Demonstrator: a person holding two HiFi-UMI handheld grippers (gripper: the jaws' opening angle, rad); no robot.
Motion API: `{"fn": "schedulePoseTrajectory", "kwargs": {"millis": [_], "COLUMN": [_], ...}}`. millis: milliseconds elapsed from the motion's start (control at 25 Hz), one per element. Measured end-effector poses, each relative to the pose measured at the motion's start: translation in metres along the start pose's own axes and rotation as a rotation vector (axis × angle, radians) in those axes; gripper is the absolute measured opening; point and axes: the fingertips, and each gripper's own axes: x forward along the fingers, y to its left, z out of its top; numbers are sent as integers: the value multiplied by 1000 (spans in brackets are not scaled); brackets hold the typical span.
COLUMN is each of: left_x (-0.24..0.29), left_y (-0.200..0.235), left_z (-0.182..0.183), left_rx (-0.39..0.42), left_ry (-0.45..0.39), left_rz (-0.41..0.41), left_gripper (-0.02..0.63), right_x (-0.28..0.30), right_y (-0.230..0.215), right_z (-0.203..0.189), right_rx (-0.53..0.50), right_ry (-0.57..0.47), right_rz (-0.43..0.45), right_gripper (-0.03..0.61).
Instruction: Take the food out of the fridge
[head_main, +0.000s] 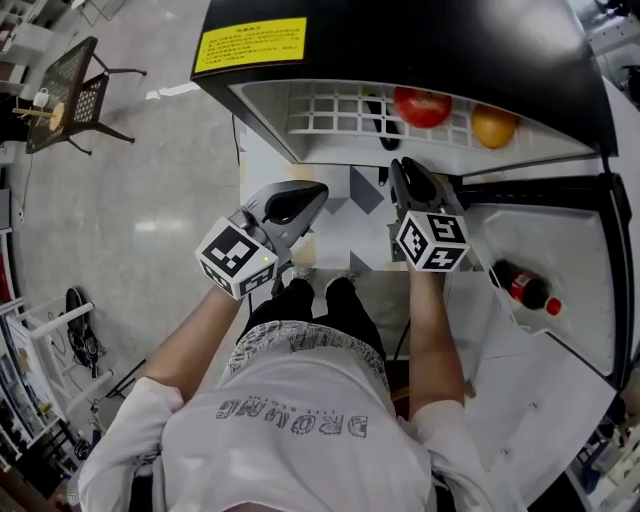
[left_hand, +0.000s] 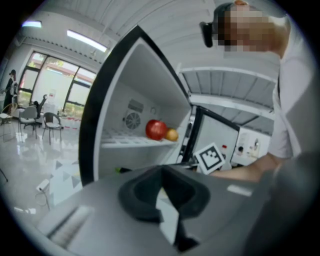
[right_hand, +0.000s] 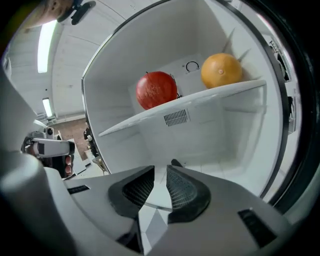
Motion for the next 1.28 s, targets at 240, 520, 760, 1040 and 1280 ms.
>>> {"fn": "schedulePoseTrajectory", "kwargs": {"millis": [240, 520, 760, 1040, 1280], "left_x": [2, 4, 8, 11, 12], "left_y": [0, 2, 3, 3, 7], "left_z": [2, -3, -9, -16, -20], "left_rx": [11, 33, 52, 66, 67], "left_ry": [-11, -25, -42, -59, -64], "left_rz": [10, 15, 16, 18, 26], "left_gripper": [7, 6, 7, 7, 7], "right_x": [23, 40, 53, 69, 83], "right_y": [-11, -18, -25, -37, -45], "right_z": [-3, -12, -20, -33, -42], "right_rx": [-44, -121, -187, -221, -244], "right_ry": [11, 23, 18, 65, 125], "right_rz": [-18, -38, -63, -92, -107], "right_gripper": [100, 132, 153, 192, 192]}}
